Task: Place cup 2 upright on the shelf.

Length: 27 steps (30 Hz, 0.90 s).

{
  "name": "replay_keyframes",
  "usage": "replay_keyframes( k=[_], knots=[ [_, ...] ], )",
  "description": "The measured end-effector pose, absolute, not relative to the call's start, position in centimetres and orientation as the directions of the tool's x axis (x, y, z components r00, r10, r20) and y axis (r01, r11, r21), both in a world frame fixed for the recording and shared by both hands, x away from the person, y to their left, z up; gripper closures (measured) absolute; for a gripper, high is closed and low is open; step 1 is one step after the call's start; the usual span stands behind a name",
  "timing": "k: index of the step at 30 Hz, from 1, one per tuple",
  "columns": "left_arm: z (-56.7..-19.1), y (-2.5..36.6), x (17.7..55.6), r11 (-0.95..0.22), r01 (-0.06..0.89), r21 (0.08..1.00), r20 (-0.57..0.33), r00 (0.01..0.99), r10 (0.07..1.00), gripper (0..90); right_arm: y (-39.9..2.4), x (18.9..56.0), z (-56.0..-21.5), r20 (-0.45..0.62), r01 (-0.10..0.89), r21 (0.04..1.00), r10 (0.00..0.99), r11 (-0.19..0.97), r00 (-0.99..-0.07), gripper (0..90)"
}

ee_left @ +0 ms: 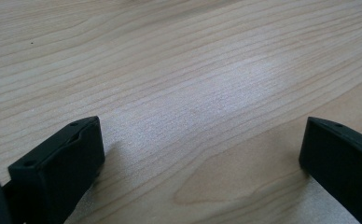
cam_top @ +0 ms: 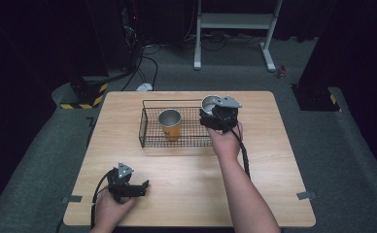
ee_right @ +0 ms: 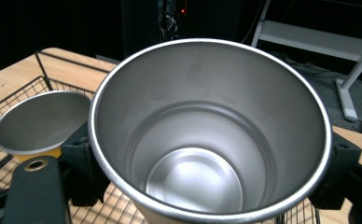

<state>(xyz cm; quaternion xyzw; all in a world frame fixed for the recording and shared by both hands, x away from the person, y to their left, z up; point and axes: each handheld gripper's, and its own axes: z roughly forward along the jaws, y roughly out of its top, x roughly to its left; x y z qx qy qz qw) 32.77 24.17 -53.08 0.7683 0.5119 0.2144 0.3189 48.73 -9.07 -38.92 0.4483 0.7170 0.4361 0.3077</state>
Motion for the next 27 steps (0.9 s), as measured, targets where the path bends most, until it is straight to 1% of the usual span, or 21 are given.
replay_keyframes(
  k=[7,16,27],
  knots=[
    [-53.1,24.1,32.8,-0.266,0.649,0.713,-0.001,0.380,0.925,0.3,-8.4,49.9,-39.6,-0.045,0.412,0.885,0.921,0.216,-0.388,18.4],
    [-53.1,24.2,32.8,-0.271,0.646,0.713,0.004,0.384,0.923,0.3,-8.7,51.3,-41.8,-0.040,0.479,0.851,0.937,0.214,-0.348,18.4],
    [-53.1,24.2,32.8,-0.272,0.650,0.710,0.003,0.384,0.923,0.4,-8.4,52.7,-44.4,-0.032,0.553,0.800,0.937,0.234,-0.349,18.4]
  ],
)
